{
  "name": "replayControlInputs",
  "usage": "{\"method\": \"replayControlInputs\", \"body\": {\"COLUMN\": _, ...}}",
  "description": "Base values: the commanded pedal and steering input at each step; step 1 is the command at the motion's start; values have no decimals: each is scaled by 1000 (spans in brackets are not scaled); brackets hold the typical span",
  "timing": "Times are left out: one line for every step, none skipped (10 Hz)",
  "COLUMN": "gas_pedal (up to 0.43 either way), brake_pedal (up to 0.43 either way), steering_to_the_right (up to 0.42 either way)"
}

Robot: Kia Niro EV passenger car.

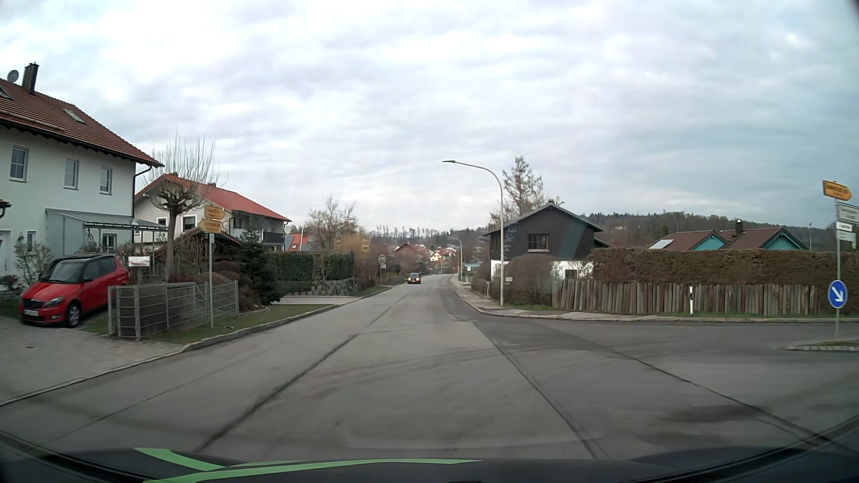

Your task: Follow the waypoints while adhering to traffic rules and regulations

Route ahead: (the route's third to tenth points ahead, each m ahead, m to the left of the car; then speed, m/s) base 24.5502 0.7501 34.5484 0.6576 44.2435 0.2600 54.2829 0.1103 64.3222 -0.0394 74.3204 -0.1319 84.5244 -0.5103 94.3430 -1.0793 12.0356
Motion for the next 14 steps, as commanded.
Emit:
{"method": "replayControlInputs", "body": {"gas_pedal": 0, "brake_pedal": 79, "steering_to_the_right": 4}}
{"method": "replayControlInputs", "body": {"gas_pedal": 0, "brake_pedal": 79, "steering_to_the_right": 4}}
{"method": "replayControlInputs", "body": {"gas_pedal": 0, "brake_pedal": 79, "steering_to_the_right": 4}}
{"method": "replayControlInputs", "body": {"gas_pedal": 0, "brake_pedal": 61, "steering_to_the_right": 4}}
{"method": "replayControlInputs", "body": {"gas_pedal": 0, "brake_pedal": 12, "steering_to_the_right": 4}}
{"method": "replayControlInputs", "body": {"gas_pedal": 0, "brake_pedal": 0, "steering_to_the_right": 4}}
{"method": "replayControlInputs", "body": {"gas_pedal": 0, "brake_pedal": 0, "steering_to_the_right": 4}}
{"method": "replayControlInputs", "body": {"gas_pedal": 0, "brake_pedal": 0, "steering_to_the_right": 4}}
{"method": "replayControlInputs", "body": {"gas_pedal": 0, "brake_pedal": 0, "steering_to_the_right": 4}}
{"method": "replayControlInputs", "body": {"gas_pedal": 0, "brake_pedal": 0, "steering_to_the_right": 4}}
{"method": "replayControlInputs", "body": {"gas_pedal": 0, "brake_pedal": 0, "steering_to_the_right": 3}}
{"method": "replayControlInputs", "body": {"gas_pedal": 0, "brake_pedal": 0, "steering_to_the_right": 3}}
{"method": "replayControlInputs", "body": {"gas_pedal": 0, "brake_pedal": 0, "steering_to_the_right": 2}}
{"method": "replayControlInputs", "body": {"gas_pedal": 0, "brake_pedal": 0, "steering_to_the_right": 2}}
